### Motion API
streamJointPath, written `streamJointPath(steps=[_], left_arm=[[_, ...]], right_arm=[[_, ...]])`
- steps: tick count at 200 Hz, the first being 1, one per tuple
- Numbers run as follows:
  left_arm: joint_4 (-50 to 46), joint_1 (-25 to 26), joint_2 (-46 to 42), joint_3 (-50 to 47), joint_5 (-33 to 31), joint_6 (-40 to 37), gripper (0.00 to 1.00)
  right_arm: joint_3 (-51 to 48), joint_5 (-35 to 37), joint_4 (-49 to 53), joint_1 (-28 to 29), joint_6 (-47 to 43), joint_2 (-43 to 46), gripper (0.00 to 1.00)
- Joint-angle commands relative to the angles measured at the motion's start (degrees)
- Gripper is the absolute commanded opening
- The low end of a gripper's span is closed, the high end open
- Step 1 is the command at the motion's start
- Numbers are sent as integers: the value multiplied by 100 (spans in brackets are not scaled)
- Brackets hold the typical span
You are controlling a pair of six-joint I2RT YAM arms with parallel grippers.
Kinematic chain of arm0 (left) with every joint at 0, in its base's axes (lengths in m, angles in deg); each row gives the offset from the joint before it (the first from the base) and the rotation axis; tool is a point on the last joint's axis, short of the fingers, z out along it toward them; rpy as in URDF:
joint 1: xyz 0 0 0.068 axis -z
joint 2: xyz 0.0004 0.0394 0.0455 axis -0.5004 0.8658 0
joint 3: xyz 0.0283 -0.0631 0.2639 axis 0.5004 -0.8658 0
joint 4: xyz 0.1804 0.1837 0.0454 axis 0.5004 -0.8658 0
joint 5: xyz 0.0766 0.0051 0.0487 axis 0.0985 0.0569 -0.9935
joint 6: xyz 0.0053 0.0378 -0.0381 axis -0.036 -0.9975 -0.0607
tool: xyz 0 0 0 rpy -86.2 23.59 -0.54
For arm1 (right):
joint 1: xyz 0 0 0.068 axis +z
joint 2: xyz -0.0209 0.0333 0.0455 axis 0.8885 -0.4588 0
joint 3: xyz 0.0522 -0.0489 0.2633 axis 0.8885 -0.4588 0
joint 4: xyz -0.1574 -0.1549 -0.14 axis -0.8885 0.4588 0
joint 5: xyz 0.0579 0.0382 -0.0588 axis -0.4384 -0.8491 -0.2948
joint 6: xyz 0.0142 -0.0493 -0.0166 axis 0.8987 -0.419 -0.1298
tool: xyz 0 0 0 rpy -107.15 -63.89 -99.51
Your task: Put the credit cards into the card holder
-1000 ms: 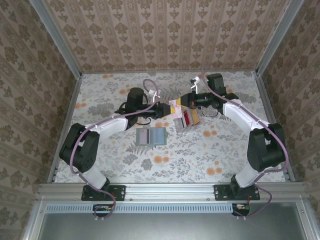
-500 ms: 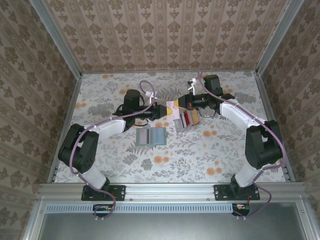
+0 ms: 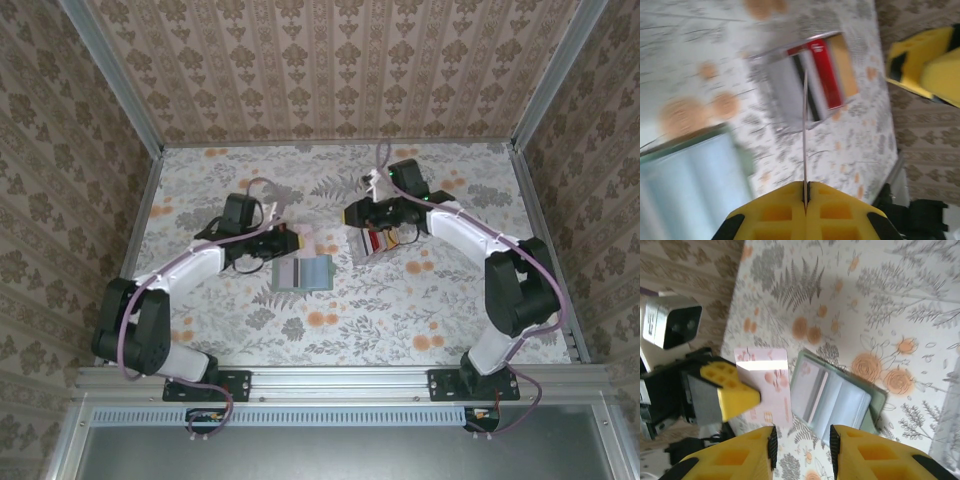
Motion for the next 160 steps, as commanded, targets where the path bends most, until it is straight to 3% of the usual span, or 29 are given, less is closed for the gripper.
streamJointPath(steps=[1,43,160], left_arm=[[-789,-88,-290,-251,-387,-459,0],[-698,-67,-155,-429,-247,-620,0],[-250,197,972,-67,-188,-858,0]], right_arm=[[-173,794,293,453,-255,-181,35],[-208,1023,247,874,-216,-620,34],[-209,998,108,920,78,-1108,33]])
